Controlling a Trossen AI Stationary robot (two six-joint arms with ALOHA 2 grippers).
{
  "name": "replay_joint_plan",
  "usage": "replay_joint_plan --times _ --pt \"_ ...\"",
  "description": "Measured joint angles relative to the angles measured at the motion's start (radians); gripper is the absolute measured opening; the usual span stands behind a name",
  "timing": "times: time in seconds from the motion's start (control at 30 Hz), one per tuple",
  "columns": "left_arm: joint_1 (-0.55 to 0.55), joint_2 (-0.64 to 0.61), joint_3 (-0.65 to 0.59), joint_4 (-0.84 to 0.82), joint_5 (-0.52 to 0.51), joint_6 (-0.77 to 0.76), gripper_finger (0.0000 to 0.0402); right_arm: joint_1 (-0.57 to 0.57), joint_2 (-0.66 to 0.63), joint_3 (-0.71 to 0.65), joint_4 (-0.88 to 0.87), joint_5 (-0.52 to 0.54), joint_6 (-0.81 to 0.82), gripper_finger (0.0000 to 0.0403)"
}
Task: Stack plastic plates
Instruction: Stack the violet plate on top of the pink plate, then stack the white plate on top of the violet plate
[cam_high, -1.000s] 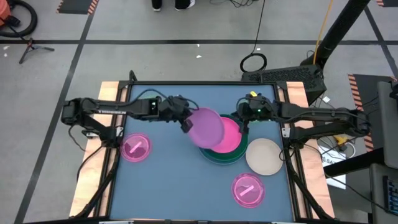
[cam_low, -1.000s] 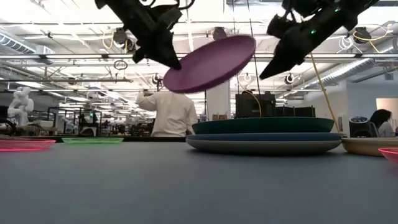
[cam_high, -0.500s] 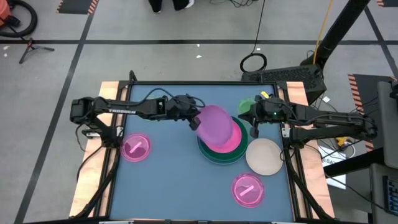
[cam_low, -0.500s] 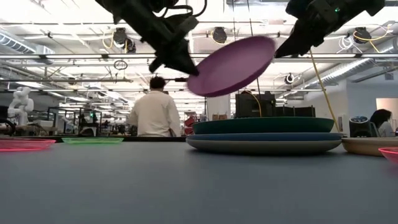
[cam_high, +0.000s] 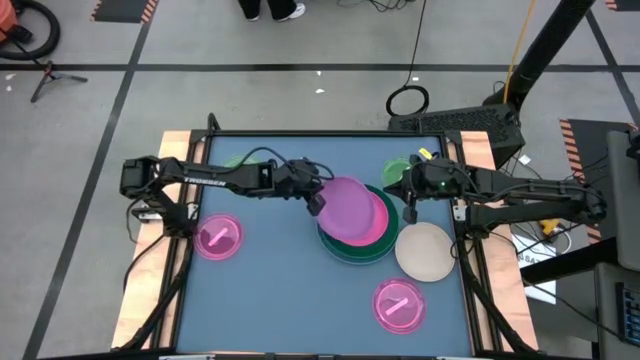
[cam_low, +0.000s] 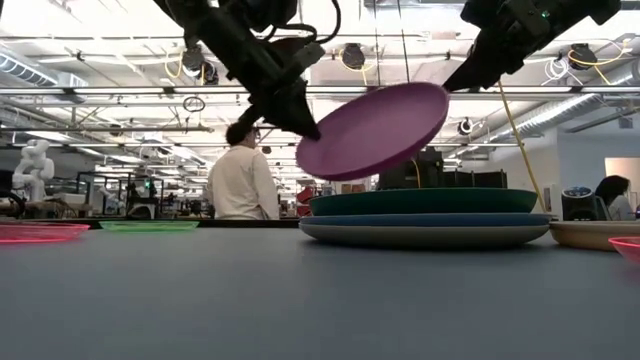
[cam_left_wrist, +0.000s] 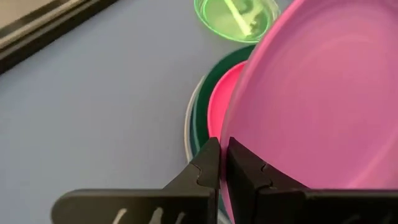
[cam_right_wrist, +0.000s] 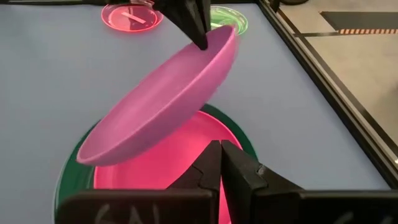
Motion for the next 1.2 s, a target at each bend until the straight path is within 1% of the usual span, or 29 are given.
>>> replay_joint_plan --times 0.57,0.63,0.8,0.9,1.0,1.2 --pt "-0.002 -0.002 0.001 0.004 -0.002 -0.046 0.0021 0.0 0.0 0.0 -0.001 0.0 0.0 0.0006" --pt "-0.002 -0.002 0.001 0.005 -0.002 -0.046 0.0033 0.0 0.0 0.0 -0.001 0.0 0.0 0.0006" --pt "-0.002 -0.002 0.001 0.006 -0.002 -0.041 0.0084 0.0 0.0 0.0 -0.001 0.0 0.0 0.0006" --pt "-0.002 -0.002 0.001 0.006 -0.003 -0.026 0.0105 0.0 0.0 0.0 -0.001 0.0 0.0 0.0006" --pt "-0.002 -0.002 0.001 0.005 -0.003 -0.022 0.0114 0.0 0.0 0.0 -0.001 0.0 0.0 0.0006" --pt "-0.003 -0.002 0.001 0.005 -0.003 0.026 0.0115 0.0 0.0 0.001 -0.001 0.0 0.0 0.0006"
